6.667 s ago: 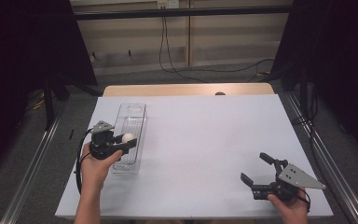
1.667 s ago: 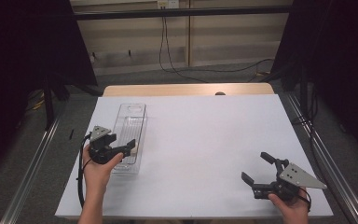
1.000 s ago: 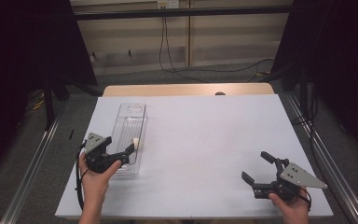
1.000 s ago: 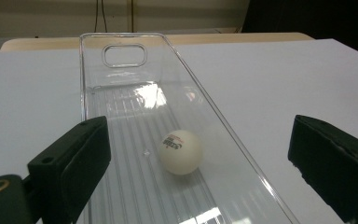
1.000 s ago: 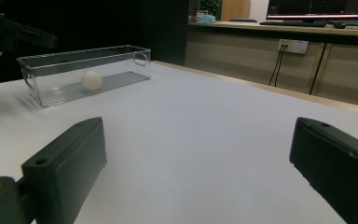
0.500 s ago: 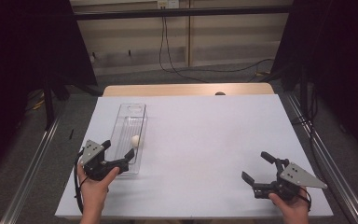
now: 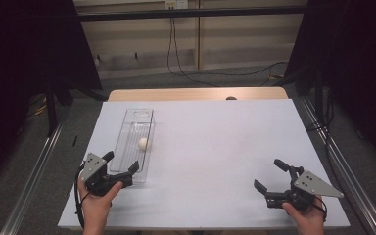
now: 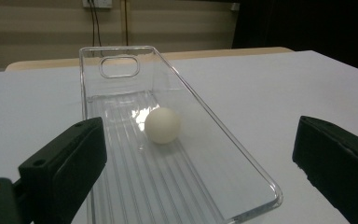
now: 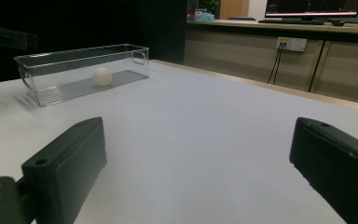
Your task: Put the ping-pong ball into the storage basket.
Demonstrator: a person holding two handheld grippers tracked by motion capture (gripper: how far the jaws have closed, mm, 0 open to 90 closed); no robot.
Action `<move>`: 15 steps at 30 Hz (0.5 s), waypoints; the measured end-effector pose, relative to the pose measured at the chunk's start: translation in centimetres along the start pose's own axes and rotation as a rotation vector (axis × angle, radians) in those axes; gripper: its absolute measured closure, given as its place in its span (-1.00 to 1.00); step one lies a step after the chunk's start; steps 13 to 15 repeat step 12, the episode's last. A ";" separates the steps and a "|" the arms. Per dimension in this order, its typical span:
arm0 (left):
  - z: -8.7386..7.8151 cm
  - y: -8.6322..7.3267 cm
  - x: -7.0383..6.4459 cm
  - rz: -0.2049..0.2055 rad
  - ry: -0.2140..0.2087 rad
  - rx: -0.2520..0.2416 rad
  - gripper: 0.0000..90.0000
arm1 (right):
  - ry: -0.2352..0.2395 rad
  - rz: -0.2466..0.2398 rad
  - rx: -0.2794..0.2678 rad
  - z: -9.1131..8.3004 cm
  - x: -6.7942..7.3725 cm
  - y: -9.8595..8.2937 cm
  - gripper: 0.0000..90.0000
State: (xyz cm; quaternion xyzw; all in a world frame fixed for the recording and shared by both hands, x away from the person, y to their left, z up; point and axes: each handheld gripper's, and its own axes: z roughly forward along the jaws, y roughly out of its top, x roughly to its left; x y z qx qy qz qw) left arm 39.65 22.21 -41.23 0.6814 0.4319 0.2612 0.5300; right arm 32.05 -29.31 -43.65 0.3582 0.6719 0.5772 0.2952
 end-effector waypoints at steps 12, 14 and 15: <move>-0.6 -0.9 -0.3 -0.005 -0.003 -0.023 -0.93 | 0.002 0.002 -0.003 0.1 0.1 0.0 -0.93; -0.6 -0.9 -0.3 -0.005 -0.003 -0.023 -0.93 | 0.002 0.002 -0.003 0.1 0.1 0.0 -0.93; -0.6 -0.9 -0.3 -0.005 -0.003 -0.023 -0.93 | 0.002 0.002 -0.003 0.1 0.1 0.0 -0.93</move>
